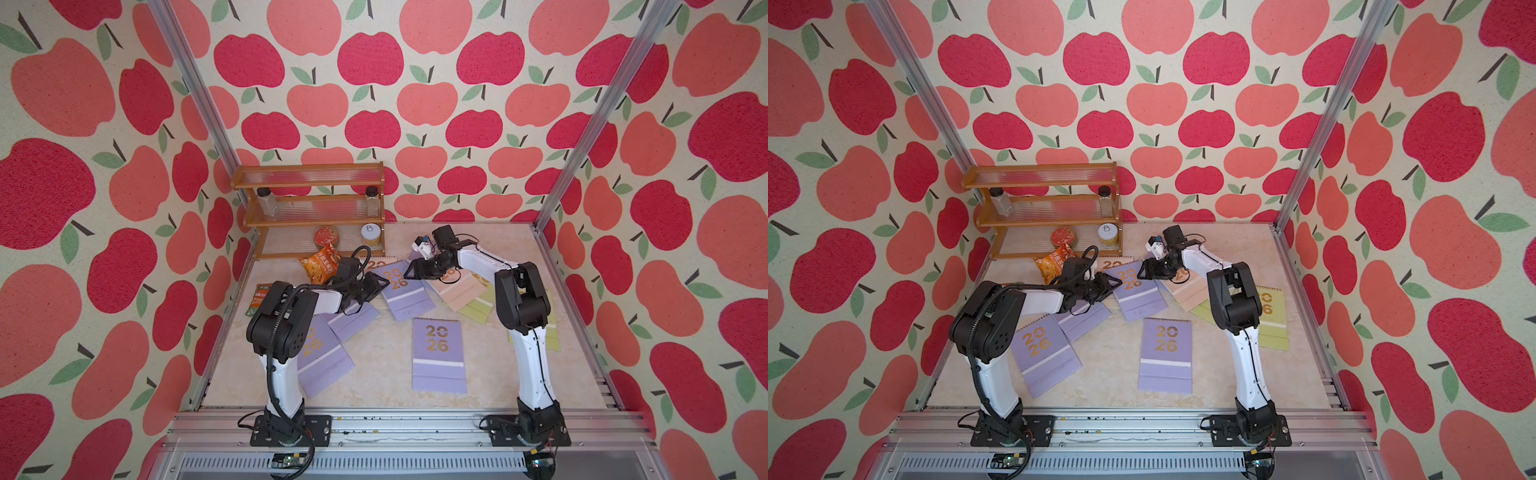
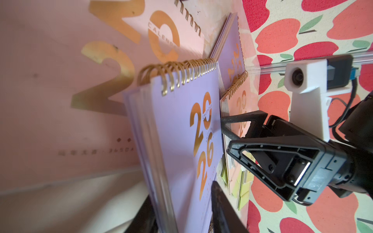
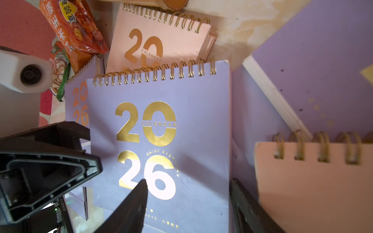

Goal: Stack the calendars
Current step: Pick up the calendar at the center of the board.

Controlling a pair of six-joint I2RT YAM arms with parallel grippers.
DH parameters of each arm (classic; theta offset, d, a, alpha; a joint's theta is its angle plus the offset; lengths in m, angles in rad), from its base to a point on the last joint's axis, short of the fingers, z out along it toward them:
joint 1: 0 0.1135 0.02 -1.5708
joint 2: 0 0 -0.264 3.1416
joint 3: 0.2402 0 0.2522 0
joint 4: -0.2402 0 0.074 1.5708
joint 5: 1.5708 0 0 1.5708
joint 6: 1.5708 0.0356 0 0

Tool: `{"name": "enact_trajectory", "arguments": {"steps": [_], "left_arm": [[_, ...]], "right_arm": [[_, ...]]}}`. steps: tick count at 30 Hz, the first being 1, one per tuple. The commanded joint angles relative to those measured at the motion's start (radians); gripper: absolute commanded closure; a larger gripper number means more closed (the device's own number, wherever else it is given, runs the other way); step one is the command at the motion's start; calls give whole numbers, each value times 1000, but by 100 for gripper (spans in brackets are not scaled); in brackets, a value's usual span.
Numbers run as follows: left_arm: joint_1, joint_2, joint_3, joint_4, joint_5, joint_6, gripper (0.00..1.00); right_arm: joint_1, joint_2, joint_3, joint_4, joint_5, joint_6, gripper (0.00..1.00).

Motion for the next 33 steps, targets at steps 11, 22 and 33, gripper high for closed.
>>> {"name": "enact_trajectory", "arguments": {"steps": [11, 22, 33], "left_arm": [[-7, 5, -9, 33, 5, 5, 100], [12, -119, -14, -47, 1, 104, 100], [163, -332, -17, -104, 245, 281, 100]], "right_arm": [[10, 18, -32, 17, -34, 22, 33], [-7, -56, 26, -86, -64, -56, 33], [-68, -319, -48, -36, -284, -81, 33]]}}
